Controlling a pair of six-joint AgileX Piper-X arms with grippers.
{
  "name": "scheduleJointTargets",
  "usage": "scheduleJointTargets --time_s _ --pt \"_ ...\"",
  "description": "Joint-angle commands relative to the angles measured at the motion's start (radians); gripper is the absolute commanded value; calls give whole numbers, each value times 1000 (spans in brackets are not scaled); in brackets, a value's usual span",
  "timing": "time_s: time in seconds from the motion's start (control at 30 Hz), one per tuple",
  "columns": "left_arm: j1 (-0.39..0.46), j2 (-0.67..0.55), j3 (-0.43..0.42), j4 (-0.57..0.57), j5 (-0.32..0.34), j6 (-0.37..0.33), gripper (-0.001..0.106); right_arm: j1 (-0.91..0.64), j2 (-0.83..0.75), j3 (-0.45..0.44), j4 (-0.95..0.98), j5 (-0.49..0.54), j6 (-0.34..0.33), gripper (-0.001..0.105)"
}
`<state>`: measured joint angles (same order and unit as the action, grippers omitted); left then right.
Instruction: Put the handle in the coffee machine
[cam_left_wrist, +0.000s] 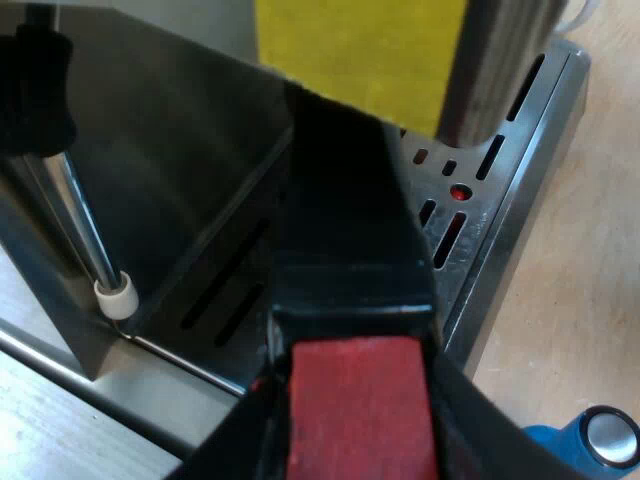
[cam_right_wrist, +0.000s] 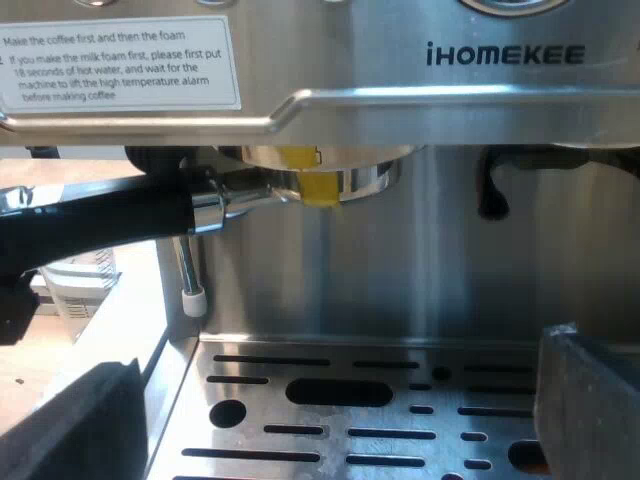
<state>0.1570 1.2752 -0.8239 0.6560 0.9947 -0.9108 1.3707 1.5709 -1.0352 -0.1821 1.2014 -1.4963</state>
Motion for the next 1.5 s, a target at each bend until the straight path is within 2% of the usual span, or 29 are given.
scheduleJointTargets --time_s 0.03,0.1,0.17,0.47,0.73,0.93,1.0,1.07,1.1,1.33,1.5 --pt "1 -35 -30 -115 212 -17 0 -6 -2 2 -9 6 -7 79" --pt "1 -35 -42 -92 182 -56 0 -6 -2 2 -9 6 -7 79" --pt "1 -35 -63 -48 162 -54 0 -6 -2 2 -9 3 -5 79" --pt "1 -35 -143 22 180 -49 0 -6 -2 2 -9 -63 0 79" --pt "1 -35 -141 51 216 -19 0 -12 -2 9 -9 -63 0 79" --pt "1 -35 -118 52 218 22 0 -45 -2 46 -9 -112 0 79" --pt "1 -35 -112 51 243 27 0 -58 -2 61 -9 -124 0 79" --pt "1 -35 -112 47 302 31 0 -68 -2 68 -9 -124 0 79" --pt "1 -35 -112 47 308 52 0 -71 -2 68 -9 -124 0 79" --pt "1 -35 -70 36 305 128 0 -92 -2 70 -9 -122 9 79" --pt "6 -35 -54 20 318 130 0 -120 -2 69 -9 -124 12 79"
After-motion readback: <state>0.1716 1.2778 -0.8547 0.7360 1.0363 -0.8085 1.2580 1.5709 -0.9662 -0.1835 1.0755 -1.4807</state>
